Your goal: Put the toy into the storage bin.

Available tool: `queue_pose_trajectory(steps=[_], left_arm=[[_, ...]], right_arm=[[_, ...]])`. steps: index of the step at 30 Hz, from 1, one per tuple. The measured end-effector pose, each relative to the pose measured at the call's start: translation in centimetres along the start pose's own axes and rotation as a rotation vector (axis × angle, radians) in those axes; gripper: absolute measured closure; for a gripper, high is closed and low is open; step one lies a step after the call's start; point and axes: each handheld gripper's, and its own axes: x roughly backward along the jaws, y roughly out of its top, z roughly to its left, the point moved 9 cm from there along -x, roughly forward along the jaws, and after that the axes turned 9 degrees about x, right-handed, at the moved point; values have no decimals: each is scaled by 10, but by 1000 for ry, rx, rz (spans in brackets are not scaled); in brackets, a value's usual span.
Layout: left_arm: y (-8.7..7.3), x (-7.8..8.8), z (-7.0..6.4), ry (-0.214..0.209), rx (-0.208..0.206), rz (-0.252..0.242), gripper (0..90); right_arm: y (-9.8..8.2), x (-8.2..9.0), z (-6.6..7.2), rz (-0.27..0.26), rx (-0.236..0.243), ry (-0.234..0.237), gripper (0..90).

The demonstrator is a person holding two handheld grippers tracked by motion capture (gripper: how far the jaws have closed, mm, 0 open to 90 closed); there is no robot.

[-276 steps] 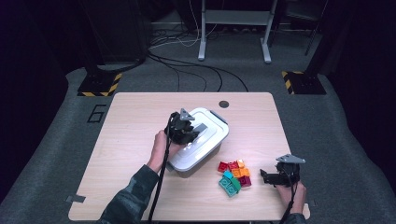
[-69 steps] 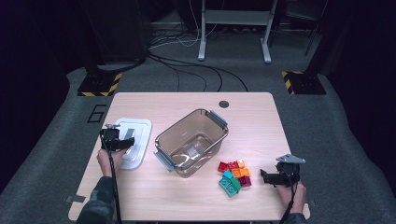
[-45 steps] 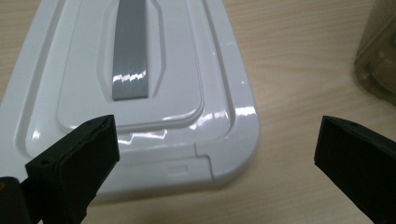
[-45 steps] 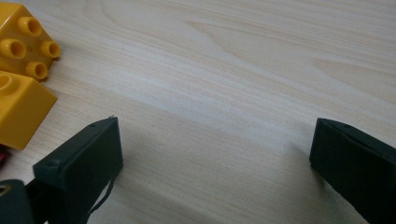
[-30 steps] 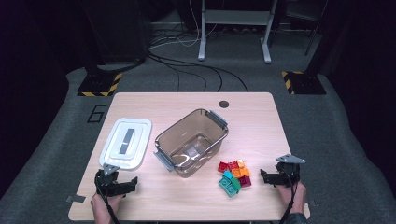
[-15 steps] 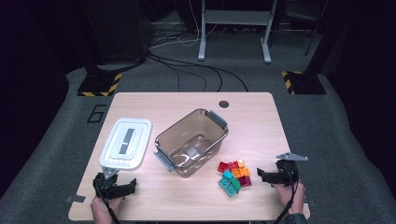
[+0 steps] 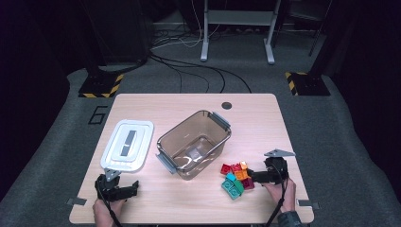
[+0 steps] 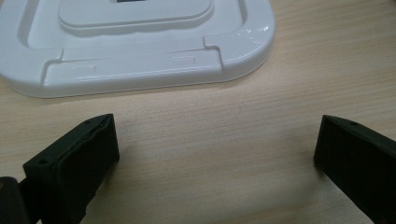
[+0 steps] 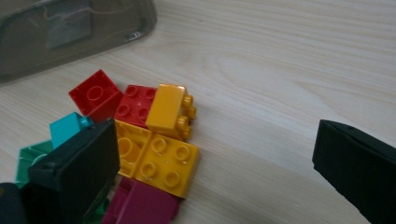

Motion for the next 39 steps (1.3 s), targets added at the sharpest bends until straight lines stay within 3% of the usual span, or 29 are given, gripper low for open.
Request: queue_pose_trajectory(steps=[5,17,20,21,24,27,31,39], left_arm=[[0,0,-1,-2,7,-5,0],[0,0,0,0,3,-2,0],[0,0,0,-1,4,-3,0],[0,-1,-1,-2,10,-6,0],[0,-1,-1,-3,10,-6,0],[0,-1,-1,-3,10,-6,0],[0,-1,-1,-2,10,-6,0],[0,-1,-1,-3,10,-6,0]], right_arm=[[8,-10,11,18,19,17,0],[14,-26,19,33,46,37,11],[13,-28,20,47,36,39,204],[10,-31,21,78,15,54,285],[8,-33,21,82,16,71,339],[7,-34,23,82,12,79,459],[8,-34,22,78,16,66,548],[9,-34,18,66,5,54,639]])
